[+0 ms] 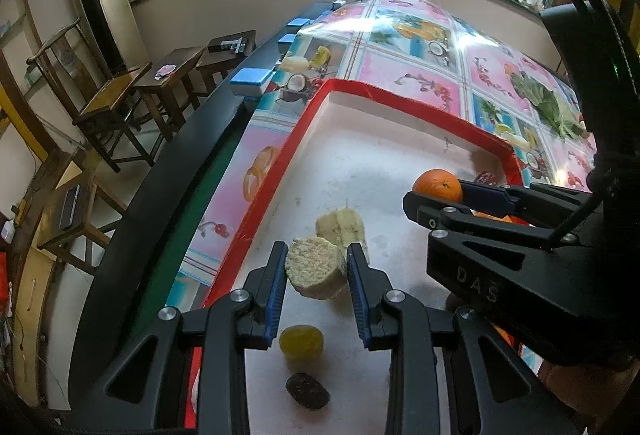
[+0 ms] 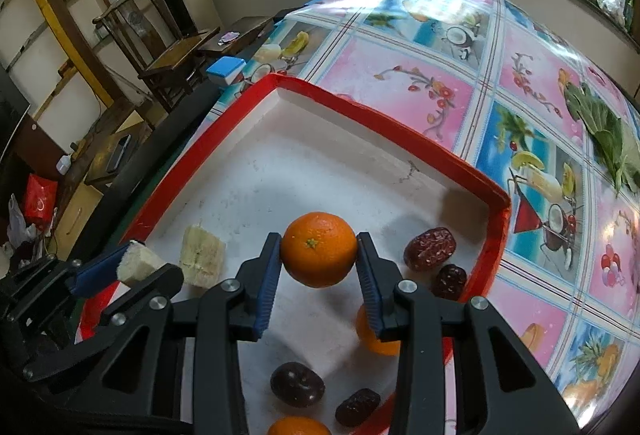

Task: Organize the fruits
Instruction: 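Open both grippers to drop the mandarin and cake into the tray, then move both open grippers back toward the beige blocks on the tablecloth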

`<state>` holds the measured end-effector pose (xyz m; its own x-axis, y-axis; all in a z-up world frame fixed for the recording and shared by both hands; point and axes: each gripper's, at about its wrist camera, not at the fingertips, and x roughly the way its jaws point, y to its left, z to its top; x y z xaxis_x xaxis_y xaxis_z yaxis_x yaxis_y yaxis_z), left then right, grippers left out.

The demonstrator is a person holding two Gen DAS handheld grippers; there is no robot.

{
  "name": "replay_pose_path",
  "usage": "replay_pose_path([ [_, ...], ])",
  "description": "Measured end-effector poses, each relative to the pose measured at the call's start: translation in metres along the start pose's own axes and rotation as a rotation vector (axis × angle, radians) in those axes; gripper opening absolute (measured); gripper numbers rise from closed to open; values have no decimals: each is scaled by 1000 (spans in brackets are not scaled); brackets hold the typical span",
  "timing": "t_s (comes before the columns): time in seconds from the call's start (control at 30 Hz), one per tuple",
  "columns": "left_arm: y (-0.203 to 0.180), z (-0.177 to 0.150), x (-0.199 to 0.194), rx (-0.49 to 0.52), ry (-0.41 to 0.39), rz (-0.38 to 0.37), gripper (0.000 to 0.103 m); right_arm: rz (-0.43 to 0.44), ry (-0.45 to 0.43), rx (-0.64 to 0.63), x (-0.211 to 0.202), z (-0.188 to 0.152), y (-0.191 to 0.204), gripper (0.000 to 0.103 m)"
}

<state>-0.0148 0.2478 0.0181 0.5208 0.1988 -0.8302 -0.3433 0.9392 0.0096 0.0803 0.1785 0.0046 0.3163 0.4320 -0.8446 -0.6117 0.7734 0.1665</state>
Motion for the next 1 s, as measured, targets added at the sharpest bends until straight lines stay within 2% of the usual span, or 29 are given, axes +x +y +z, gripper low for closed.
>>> replay_pose_path([
  [0.27,0,-2,4,-2,7,-9,30,-10,24,-7,9,-3,6,40],
  [0.37,0,-3,4,-6,7,-17,36,-14,24,7,10,-4,3,41],
  [0.5,1,-3,1,-6,-2,-17,39,-31,15,20,8,-4,-1,58],
  [0.57,0,-1,-3,-2,-11,-11,40,-35,15,20,6,-4,-1,62],
  [0.7,-2,4,-14,5,-39,-6,45,-30,-12,34,-4,-5,-4,62],
  [1.0,-37,13,-32,66,-80,-43,46,-27,-114,69,-53,-8,-21,62],
])
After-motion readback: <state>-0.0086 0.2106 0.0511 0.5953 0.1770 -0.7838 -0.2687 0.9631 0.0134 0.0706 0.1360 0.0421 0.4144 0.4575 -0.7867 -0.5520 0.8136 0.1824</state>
